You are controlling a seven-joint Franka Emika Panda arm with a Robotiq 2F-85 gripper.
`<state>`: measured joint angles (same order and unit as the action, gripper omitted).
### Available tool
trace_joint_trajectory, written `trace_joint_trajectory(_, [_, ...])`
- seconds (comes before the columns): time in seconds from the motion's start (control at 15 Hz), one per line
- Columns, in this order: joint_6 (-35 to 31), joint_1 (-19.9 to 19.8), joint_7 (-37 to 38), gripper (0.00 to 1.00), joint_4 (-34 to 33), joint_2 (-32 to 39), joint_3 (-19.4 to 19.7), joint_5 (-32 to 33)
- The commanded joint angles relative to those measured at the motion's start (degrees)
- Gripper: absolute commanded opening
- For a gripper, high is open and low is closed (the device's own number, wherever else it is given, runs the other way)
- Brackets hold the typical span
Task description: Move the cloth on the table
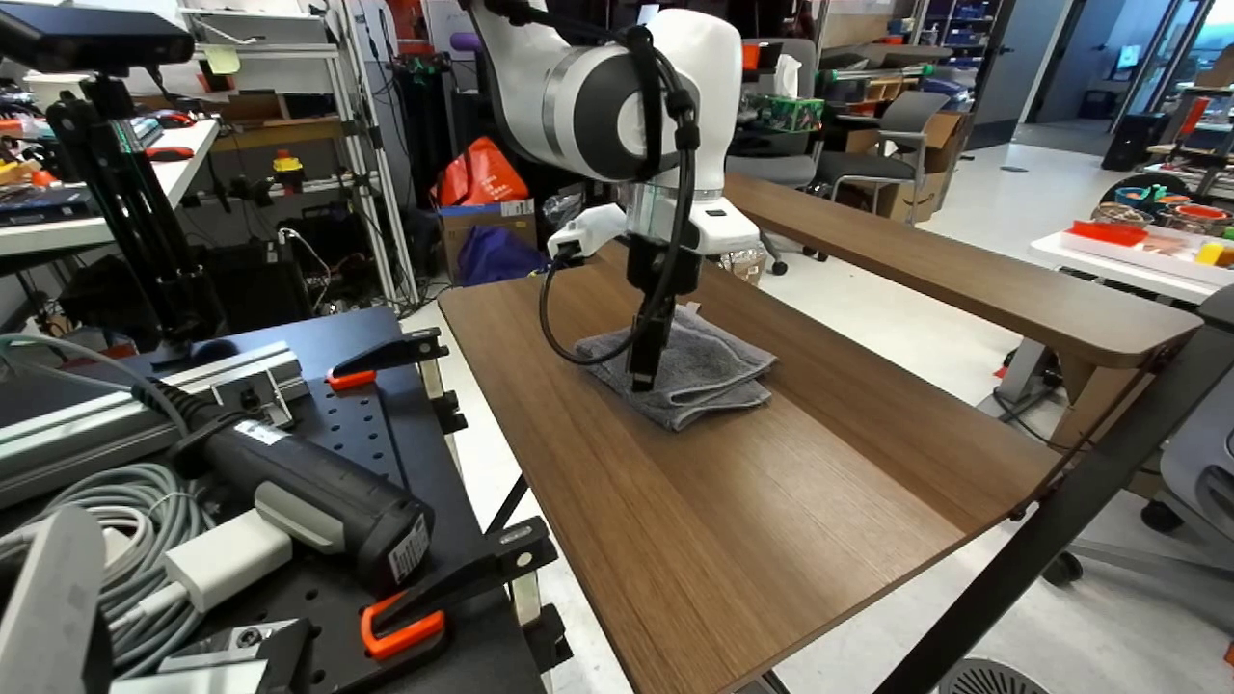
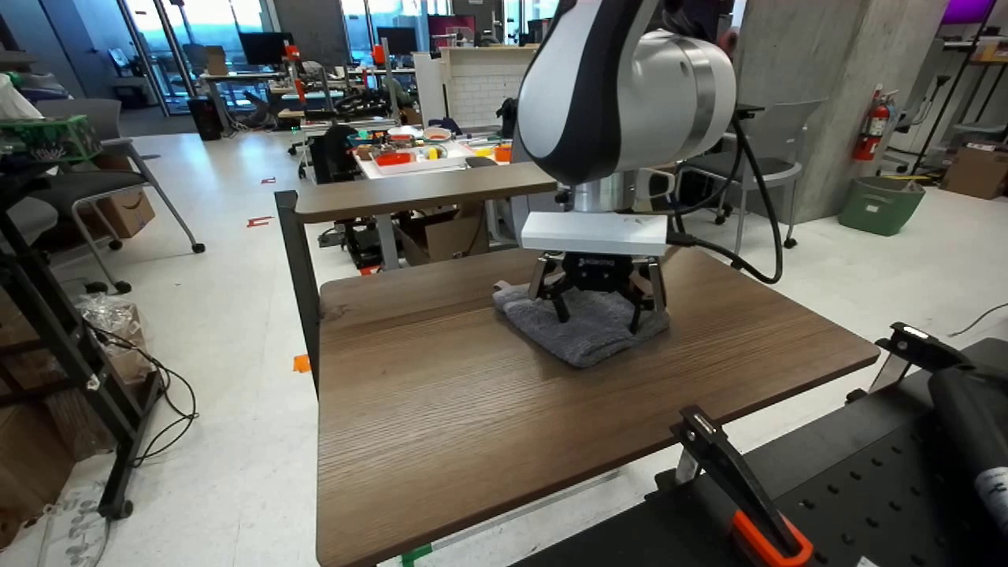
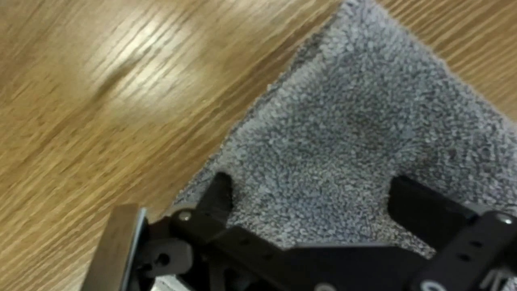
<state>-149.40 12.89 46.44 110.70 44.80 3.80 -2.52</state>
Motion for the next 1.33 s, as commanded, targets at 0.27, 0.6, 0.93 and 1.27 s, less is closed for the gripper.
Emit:
trace_joint_trajectory(0.27, [-3.4,-8.8,-1.6,1.00,8.3,-1.7,1.1,-8.6])
trace_joint_trajectory(0.6, [-2.6,-14.3,-3.4,1.00,10.7,-4.6,1.7,-12.8])
trace_joint_trajectory(0.93, [-0.5,-12.3,-5.5,1.00,17.0,-13.7,3.8,-10.0])
trace_joint_trajectory(1.27, [-1.1,-10.2,-5.2,1.00,19.0,-16.5,4.3,-7.9])
